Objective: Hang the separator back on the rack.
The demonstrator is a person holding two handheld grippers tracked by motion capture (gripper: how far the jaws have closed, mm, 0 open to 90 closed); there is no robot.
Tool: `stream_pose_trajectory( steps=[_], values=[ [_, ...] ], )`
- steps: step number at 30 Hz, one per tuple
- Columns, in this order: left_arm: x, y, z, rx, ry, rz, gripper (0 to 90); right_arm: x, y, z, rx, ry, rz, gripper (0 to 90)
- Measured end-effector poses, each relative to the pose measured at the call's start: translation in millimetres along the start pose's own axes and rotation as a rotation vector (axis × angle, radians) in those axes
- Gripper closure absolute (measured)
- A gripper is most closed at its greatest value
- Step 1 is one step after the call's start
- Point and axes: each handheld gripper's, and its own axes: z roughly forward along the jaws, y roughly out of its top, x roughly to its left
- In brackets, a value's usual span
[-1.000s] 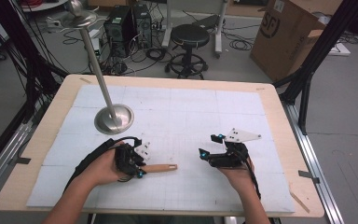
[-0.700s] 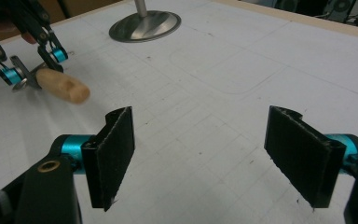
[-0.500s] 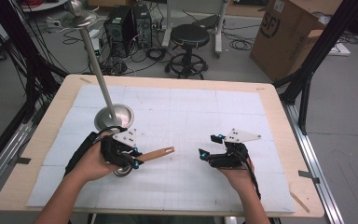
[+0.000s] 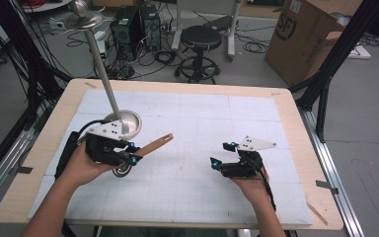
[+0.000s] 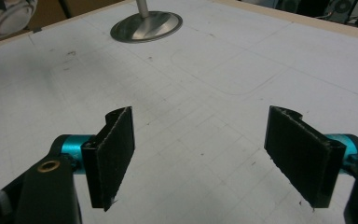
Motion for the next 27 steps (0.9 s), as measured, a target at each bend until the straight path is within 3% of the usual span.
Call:
stream_pose_trajectory(
  steps=[9, 27],
  values=[
    [2.8, 5.3, -30.0, -0.115, 0.025, -0.021, 69.4, 0.4, 0.1, 0.0, -0.002, 0.003, -0.001, 23.4],
    [17.9, 10.0, -104.9, -0.310, 0.123, -0.070, 69.4, 1.0, 0.5, 0.2, -0.003, 0.003, -0.007, 23.4]
  ],
)
